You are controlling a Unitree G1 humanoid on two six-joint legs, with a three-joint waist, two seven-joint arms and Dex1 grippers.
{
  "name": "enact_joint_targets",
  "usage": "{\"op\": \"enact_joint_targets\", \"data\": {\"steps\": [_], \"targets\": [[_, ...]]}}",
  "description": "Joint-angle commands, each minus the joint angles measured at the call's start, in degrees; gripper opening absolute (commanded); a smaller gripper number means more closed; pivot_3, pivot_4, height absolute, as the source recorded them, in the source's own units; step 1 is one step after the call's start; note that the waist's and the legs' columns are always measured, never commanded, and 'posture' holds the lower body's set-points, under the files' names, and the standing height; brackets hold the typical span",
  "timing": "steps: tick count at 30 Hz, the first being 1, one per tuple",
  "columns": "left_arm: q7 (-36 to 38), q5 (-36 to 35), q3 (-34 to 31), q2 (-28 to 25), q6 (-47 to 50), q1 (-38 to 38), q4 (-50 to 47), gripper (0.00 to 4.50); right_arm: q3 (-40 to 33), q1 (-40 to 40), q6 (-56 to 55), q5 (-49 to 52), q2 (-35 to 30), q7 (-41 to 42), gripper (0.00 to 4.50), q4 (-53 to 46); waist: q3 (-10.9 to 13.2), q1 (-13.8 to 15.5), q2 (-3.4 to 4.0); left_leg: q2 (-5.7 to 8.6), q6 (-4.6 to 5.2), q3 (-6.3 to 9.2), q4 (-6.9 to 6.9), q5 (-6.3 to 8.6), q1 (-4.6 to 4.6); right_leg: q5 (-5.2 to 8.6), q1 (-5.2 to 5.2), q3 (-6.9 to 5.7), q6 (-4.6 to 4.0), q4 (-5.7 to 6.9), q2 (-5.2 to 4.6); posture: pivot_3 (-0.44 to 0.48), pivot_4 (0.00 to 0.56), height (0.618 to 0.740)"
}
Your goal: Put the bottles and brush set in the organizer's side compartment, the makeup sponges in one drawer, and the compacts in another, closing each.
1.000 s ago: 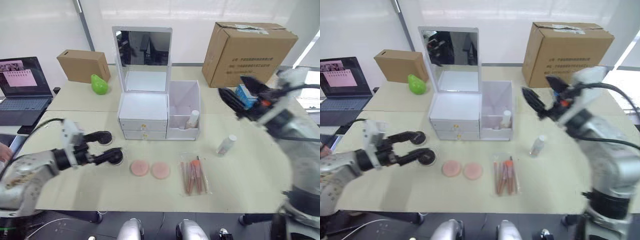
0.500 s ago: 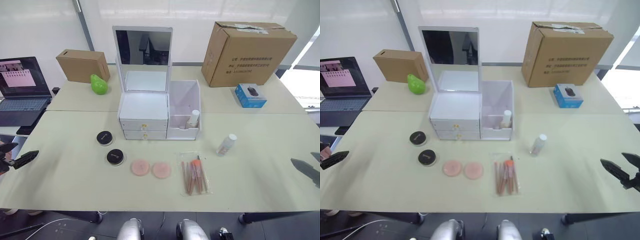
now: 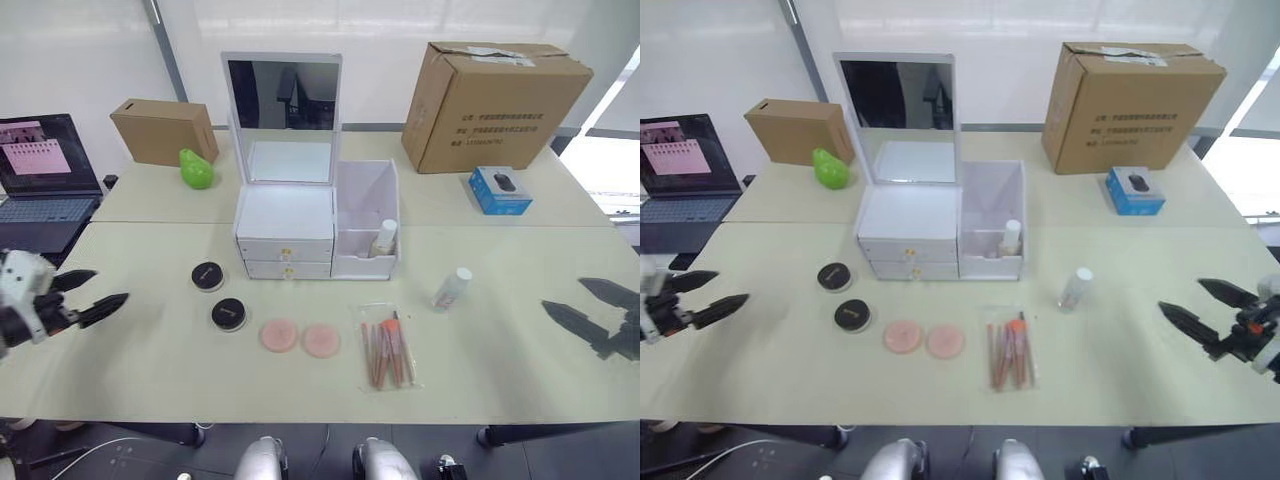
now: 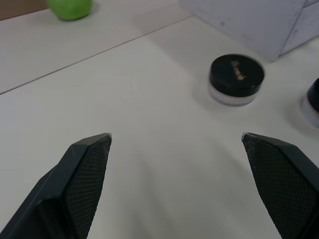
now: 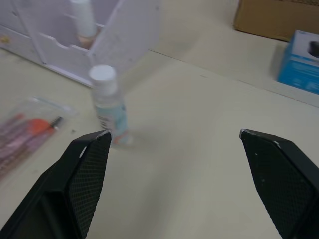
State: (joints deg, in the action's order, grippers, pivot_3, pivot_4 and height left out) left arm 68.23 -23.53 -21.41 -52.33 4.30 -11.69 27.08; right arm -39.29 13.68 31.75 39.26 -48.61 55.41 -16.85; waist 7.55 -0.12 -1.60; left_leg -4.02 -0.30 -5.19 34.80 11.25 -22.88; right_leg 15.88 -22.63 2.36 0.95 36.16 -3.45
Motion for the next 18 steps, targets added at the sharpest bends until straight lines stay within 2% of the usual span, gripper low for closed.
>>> {"op": "enact_joint_targets", "data": {"steps": [1,4,8,14,18], "targets": [[-2.3,-4.32,1.79,2.35,7.03,2.98,-17.27,4.5,-0.28,0.89,5.0,4.65,0.78,-4.1,4.45,-9.5,0.0,0.03,-0.02,0.0,0.0,0.02,0.03,0.0,-0.01,-0.01,0.01,0.02,0.02,-0.02,-0.01,0.0,0.15,0.74],[-4.33,-7.22,4.4,4.76,12.84,5.27,-29.17,4.5,2.14,-0.28,6.89,5.01,2.55,-9.12,4.45,-13.46,0.02,0.04,-0.06,0.04,0.0,0.09,0.1,0.0,0.02,-0.05,0.12,0.03,0.09,-0.07,-0.02,0.0,0.15,0.74],[-7.04,-13.74,10.37,9.14,19.89,6.05,-46.13,4.5,8.97,-5.18,5.74,0.29,10.59,-22.65,4.45,-16.06,-0.03,-0.04,-0.16,0.07,0.01,0.2,0.15,0.0,0.06,-0.06,0.22,0.03,0.11,-0.11,0.03,0.0,0.15,0.74],[-12.63,-18.16,13.59,14.51,23.81,4.97,-55.79,4.5,17.31,-9.27,2.36,-9.61,18.5,-33.62,4.45,-13.92,-0.06,-0.22,-0.08,0.15,0.04,0.27,0.17,-0.02,0.05,-0.05,0.23,0.08,0.13,-0.08,0.12,0.0,0.15,0.74],[-14.09,-18.45,15.22,15.51,24.74,4.91,-57.78,4.5,18.42,-11.16,0.83,-10.56,21.47,-35.52,4.45,-12.79,-0.06,-0.46,-0.07,0.17,0.04,0.3,0.2,-0.03,0.06,-0.05,0.26,0.06,0.14,-0.08,0.14,0.0,0.15,0.74]]}}
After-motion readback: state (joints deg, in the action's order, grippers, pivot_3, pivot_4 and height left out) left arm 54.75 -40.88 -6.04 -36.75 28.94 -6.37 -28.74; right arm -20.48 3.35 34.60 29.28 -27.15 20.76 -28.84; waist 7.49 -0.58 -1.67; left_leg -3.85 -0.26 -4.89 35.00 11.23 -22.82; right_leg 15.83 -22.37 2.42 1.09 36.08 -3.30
